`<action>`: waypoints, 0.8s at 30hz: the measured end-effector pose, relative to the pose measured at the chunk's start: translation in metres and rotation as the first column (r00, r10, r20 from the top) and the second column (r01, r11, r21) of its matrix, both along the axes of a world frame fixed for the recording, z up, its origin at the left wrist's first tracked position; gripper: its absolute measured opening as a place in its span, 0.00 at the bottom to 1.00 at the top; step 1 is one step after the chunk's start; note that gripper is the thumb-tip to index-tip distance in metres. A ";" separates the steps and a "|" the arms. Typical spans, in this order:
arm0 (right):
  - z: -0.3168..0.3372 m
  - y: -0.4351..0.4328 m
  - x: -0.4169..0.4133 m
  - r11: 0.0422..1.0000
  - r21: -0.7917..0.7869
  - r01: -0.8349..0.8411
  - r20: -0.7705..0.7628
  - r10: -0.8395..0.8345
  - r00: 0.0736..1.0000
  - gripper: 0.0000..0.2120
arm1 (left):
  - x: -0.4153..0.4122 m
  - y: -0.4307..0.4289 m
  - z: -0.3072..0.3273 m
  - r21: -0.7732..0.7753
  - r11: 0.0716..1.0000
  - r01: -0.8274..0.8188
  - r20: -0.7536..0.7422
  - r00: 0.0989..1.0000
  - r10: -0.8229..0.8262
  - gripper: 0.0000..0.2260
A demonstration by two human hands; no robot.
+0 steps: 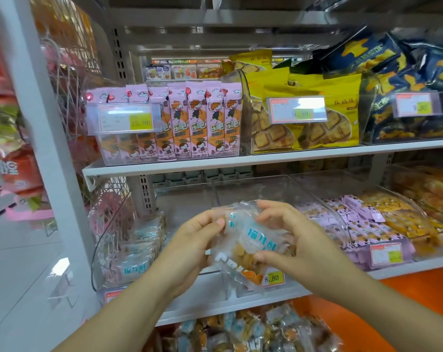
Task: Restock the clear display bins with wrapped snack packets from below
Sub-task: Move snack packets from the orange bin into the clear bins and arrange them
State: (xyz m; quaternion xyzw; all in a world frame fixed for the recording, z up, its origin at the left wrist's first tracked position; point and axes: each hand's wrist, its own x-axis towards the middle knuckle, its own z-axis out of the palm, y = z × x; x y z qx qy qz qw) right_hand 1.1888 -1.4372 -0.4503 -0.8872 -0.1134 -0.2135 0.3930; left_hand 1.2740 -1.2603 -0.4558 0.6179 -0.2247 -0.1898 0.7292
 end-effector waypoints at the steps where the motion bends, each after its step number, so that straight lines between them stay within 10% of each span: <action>1: 0.002 0.002 0.001 1.000 0.005 0.014 -0.013 -0.014 1.000 0.22 | 0.001 0.004 0.000 0.019 1.000 -0.003 0.034 0.999 0.003 0.13; 4: 0.011 0.013 0.006 0.999 0.035 -0.009 -0.041 0.010 0.999 0.28 | 0.006 0.020 -0.004 0.061 0.996 0.072 0.100 0.992 -0.078 0.09; 9: 0.014 0.036 0.026 0.993 0.066 -0.101 -0.048 0.104 0.993 0.26 | 0.016 0.049 -0.013 0.163 0.981 0.109 0.230 0.962 -0.145 0.31; 19: 0.019 0.064 0.083 0.984 0.001 -0.179 -0.279 0.172 0.945 0.39 | 0.050 0.087 -0.021 0.170 0.985 0.030 0.330 0.940 -0.085 0.29; 24: 0.013 0.080 0.112 0.978 -0.020 -0.208 -0.239 0.197 0.951 0.28 | 0.071 0.100 -0.026 0.192 0.980 -0.057 0.376 0.926 -0.020 0.31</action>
